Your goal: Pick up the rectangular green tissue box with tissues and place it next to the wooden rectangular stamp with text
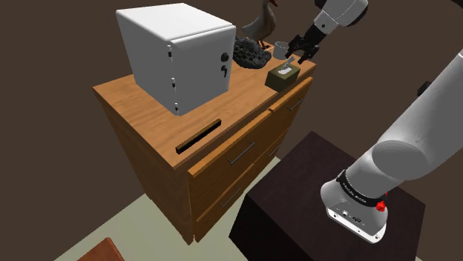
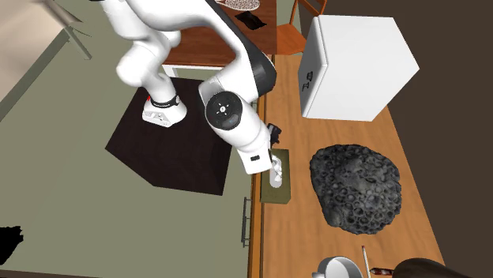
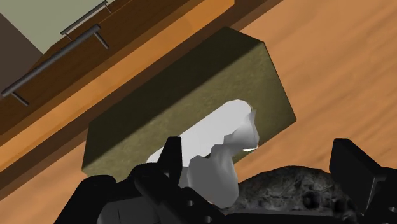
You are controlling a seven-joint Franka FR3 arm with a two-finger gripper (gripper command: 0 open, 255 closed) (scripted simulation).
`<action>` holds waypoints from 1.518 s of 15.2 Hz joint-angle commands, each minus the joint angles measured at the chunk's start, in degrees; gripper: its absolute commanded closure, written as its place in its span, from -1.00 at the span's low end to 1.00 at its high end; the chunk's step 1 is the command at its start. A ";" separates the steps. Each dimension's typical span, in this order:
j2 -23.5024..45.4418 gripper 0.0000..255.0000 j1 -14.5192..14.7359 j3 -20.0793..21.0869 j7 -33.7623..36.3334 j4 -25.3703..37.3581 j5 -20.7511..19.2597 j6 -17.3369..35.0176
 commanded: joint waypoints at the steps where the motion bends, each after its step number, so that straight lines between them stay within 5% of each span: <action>1: 1.59 -1.00 -0.12 0.16 -0.82 0.39 1.60 0.74; 14: 4.32 -1.00 0.24 1.14 -2.51 -0.42 4.41 3.71; 15: 4.32 1.00 0.24 1.14 -2.51 -0.42 4.41 3.71; 23: 4.32 1.00 0.24 1.14 -2.50 -0.40 4.41 3.70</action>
